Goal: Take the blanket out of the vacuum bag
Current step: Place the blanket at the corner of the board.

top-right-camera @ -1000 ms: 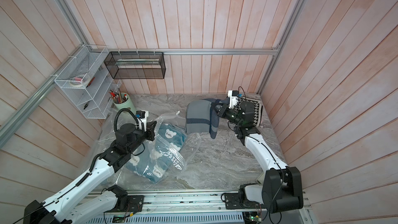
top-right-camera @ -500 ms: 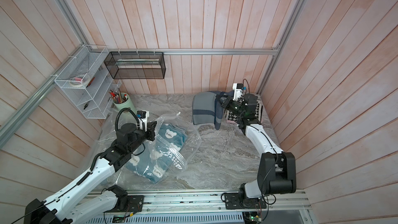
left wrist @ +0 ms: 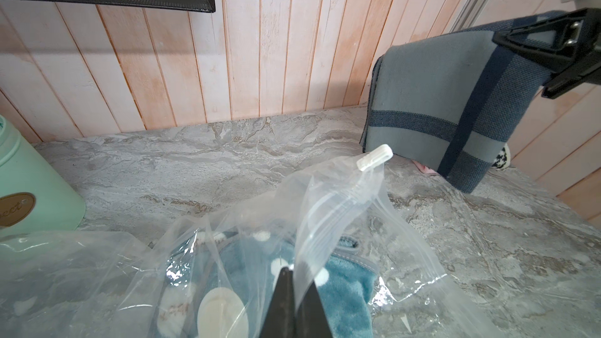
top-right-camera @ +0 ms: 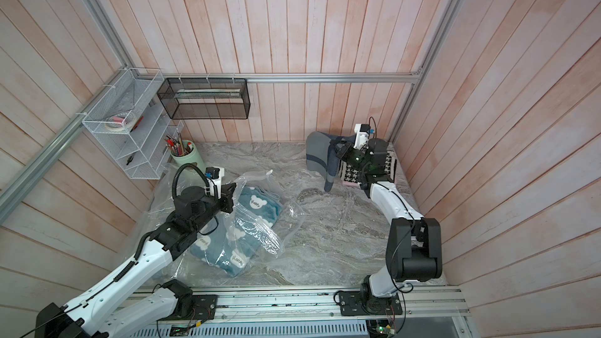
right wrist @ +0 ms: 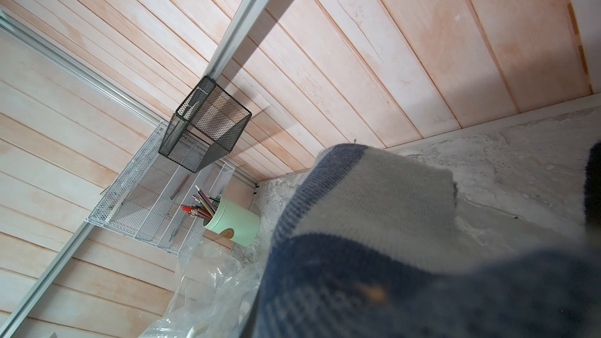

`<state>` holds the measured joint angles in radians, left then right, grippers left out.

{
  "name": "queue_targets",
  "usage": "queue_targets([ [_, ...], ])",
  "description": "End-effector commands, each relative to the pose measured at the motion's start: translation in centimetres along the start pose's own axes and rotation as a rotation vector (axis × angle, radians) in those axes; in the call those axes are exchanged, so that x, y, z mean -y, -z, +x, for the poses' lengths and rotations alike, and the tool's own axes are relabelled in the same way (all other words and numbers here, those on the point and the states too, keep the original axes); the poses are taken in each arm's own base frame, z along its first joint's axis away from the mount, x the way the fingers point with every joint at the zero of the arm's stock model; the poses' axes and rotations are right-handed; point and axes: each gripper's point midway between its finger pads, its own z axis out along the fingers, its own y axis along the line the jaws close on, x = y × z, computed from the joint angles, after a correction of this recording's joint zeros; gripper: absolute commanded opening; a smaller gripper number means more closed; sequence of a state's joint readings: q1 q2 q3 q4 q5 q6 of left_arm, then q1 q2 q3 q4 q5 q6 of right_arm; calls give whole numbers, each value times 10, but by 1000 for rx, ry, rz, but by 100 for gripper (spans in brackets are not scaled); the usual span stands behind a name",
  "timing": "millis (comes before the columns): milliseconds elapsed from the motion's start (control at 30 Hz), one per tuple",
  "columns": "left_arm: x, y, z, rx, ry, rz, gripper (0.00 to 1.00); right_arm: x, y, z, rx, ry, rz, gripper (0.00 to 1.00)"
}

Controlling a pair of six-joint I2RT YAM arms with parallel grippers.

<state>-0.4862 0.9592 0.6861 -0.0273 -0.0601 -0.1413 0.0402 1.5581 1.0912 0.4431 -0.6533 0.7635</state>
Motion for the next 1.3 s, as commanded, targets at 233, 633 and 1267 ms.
queue_targets([
  [233, 1, 3, -8, 16, -26, 10, 0, 0, 17, -53, 210, 99, 40, 0],
  [633, 4, 2, -3, 12, -26, 30, 0, 28, 40, -83, 410, 61, 136, 0],
  [1267, 6, 0, -4, 13, -35, 37, 0, 46, 70, -107, 621, 46, 191, 0],
])
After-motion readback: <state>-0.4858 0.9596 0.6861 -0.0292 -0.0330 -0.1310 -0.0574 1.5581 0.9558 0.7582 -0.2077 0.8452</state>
